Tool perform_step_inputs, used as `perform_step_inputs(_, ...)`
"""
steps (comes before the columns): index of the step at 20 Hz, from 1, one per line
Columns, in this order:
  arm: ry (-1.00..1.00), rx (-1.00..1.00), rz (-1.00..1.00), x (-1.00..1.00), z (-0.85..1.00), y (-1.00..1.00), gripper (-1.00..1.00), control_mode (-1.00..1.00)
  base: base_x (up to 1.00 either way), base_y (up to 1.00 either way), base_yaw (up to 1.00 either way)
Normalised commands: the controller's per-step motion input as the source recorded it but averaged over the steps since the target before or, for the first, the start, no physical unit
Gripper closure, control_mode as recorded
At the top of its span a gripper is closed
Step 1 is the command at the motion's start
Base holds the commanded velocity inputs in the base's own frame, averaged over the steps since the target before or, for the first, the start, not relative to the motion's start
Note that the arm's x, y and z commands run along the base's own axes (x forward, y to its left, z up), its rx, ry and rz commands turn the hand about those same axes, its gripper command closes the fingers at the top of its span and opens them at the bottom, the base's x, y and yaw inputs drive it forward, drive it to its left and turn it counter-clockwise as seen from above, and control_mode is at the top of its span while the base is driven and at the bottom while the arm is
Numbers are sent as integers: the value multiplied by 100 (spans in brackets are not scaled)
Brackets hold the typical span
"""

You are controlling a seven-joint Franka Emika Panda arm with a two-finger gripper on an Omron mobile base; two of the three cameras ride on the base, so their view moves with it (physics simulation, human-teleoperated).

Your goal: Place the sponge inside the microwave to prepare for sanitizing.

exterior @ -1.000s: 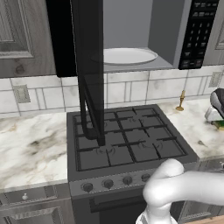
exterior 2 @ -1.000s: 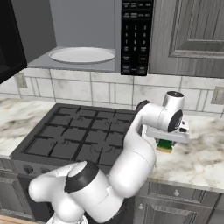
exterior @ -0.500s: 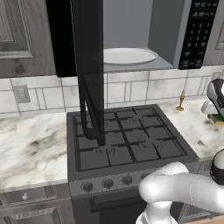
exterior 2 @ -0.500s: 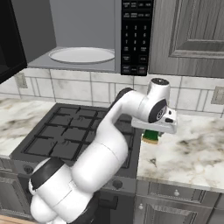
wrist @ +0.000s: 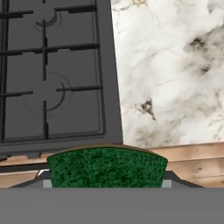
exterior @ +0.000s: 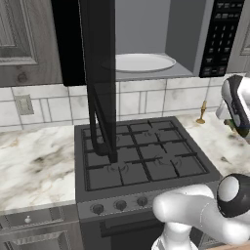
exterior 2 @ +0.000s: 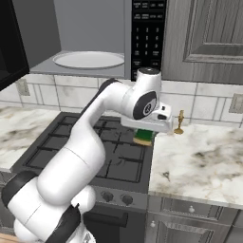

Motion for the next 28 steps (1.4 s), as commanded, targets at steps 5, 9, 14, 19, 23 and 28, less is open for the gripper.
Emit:
perform_step_inputs(5,-5,-1,3,-7,47,70,100,-100,0,0,0)
perform_step_inputs(9,-7,0,4,-1,46,69,100,-100,0,0,0)
perform_step_inputs(14,-7,0,8,6,43,61,100,-100,0,0,0)
perform_step_inputs(19,-14,0,13,14,41,57,100,-100,0,0,0)
perform_step_inputs(23,-23,1,16,5,48,54,100,-100,0,0,0)
perform_step_inputs(28,-32,2,16,1,40,48,100,-100,0,0,0)
